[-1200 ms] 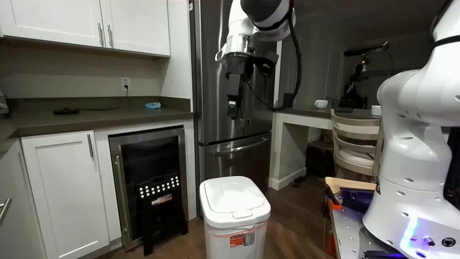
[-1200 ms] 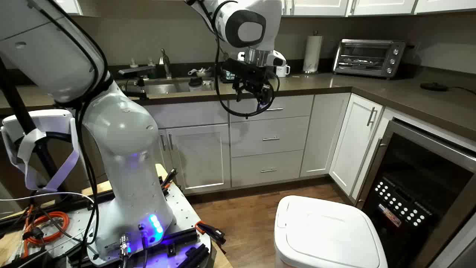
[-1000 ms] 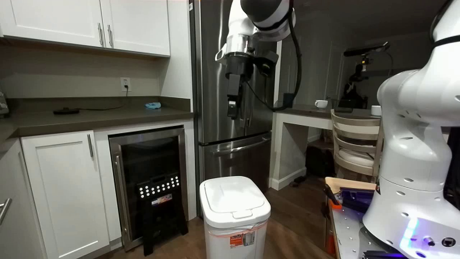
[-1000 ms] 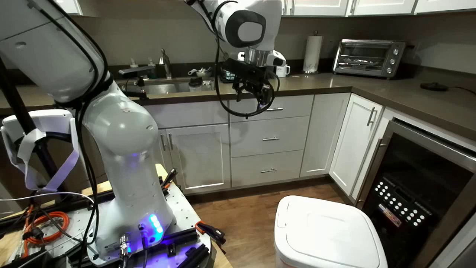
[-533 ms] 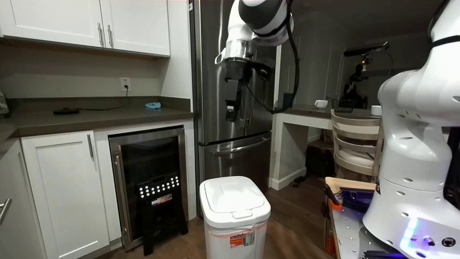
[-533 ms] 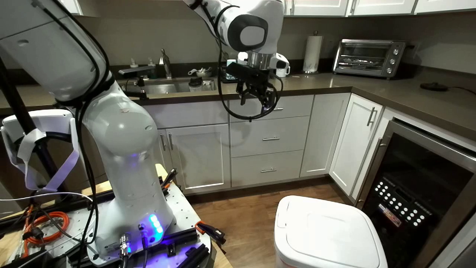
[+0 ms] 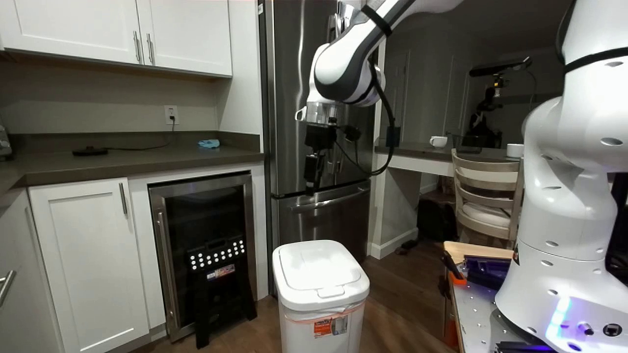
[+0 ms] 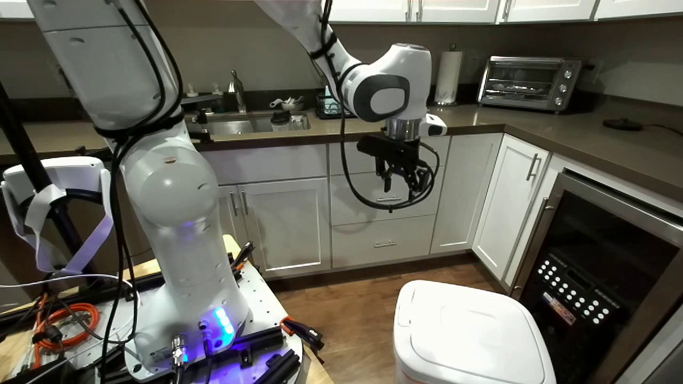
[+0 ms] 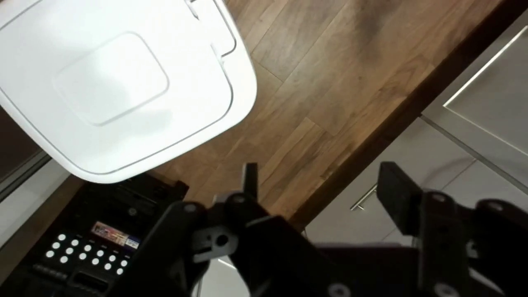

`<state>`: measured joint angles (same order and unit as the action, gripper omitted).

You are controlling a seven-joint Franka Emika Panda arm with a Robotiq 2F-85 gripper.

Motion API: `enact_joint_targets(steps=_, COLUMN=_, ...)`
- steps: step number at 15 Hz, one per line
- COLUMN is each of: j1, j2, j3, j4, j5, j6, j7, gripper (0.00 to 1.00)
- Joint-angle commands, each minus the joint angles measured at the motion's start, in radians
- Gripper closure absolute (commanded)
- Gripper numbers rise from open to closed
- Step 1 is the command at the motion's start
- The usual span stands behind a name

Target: Open the white bin

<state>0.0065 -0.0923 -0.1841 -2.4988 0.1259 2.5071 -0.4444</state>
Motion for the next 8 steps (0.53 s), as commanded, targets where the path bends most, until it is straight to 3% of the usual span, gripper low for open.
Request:
enact_joint_targets(steps=1, j1=-0.055, j2=0.108, j3=0.013, j4=0.044, j5=-0.045, j6=0.056, j7=0.018, gripper=0.55)
enact_joint_targets(steps=8, j1=-0.112, j2=0.296, j3=0.028, j4=0.068, j5=-0.117, j6=0.166, j7=0.059, gripper=0.98)
